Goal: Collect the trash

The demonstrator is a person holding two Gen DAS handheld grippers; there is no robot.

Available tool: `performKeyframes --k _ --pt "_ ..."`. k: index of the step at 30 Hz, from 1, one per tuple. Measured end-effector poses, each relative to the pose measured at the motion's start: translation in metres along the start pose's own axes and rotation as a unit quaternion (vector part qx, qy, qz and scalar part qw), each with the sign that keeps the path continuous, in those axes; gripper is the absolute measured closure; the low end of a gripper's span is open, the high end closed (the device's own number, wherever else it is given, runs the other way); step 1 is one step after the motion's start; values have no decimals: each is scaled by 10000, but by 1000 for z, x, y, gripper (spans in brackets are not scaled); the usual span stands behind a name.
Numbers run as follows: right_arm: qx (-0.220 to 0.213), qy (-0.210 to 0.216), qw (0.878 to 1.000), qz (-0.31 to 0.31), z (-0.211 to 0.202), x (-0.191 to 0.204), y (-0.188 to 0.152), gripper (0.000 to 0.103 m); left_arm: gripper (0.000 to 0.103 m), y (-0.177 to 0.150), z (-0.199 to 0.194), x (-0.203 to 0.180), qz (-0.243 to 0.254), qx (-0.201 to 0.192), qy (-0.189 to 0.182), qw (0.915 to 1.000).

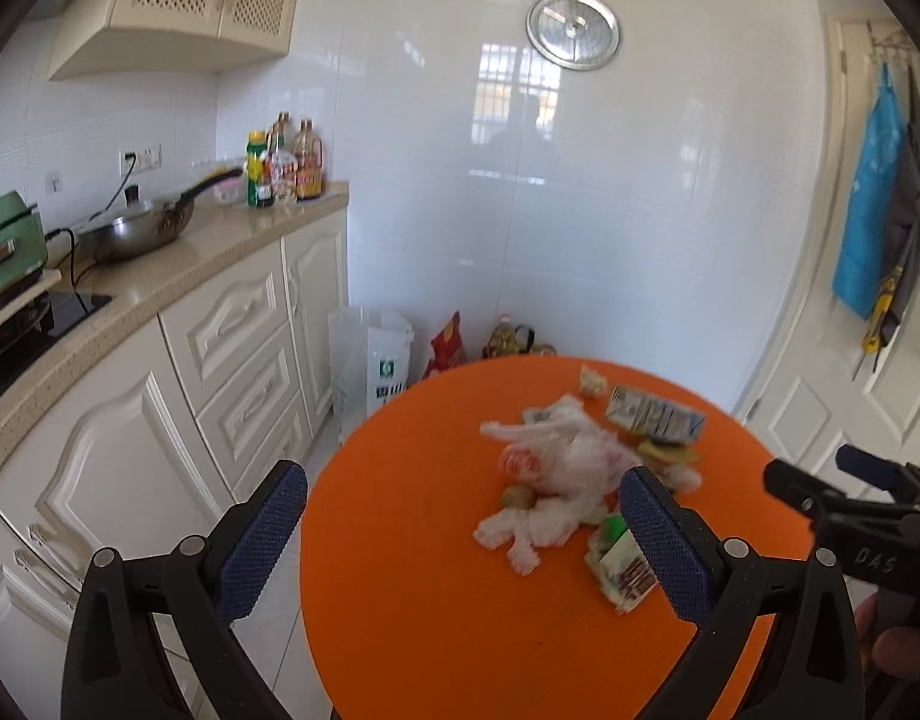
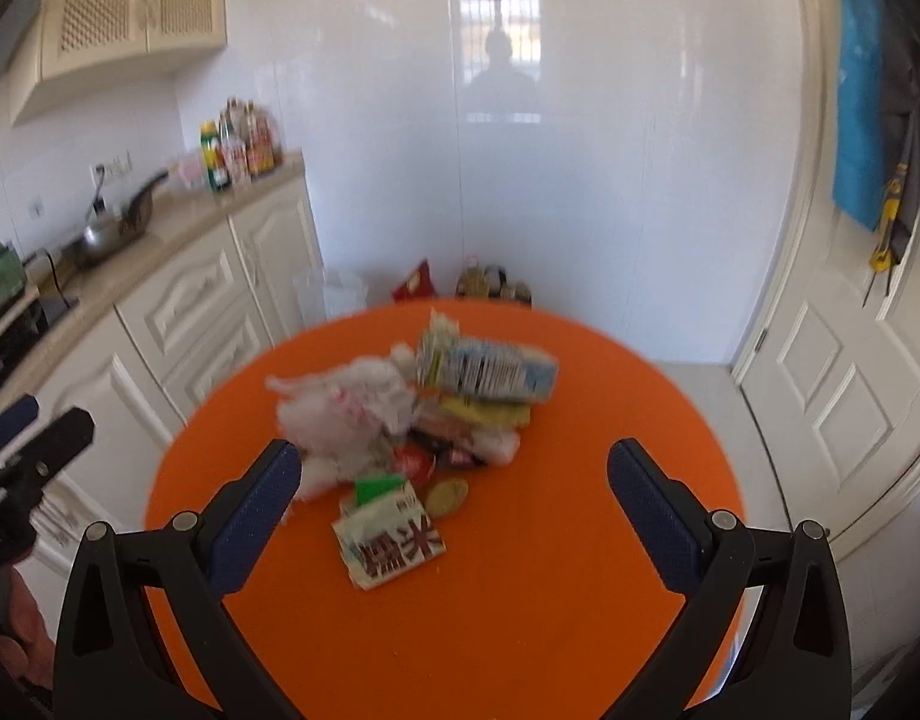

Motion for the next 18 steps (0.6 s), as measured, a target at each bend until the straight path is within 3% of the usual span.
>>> performKeyframes --k 7,15,18 --pt "936 246 9951 -195 76 19 -49 0 1 2 68 -13 19 588 51 9983" --pt "1420 407 9885 -329 123 36 -72 0 1 13 133 -32 -2 943 114 9955" --pt "1512 407 9868 -414 136 42 -78 10 1 18 153 -39 28 1031 99 9946"
Point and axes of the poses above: each gripper's, at about its wrist camera, not at the fingertips, and z roughly the way its jaws point, x to its left, y to its top, the point moved 9 cm from there along z, roughly the way its jaws point, and after that the axes turned 3 degrees about x, right-handed, at the moved point
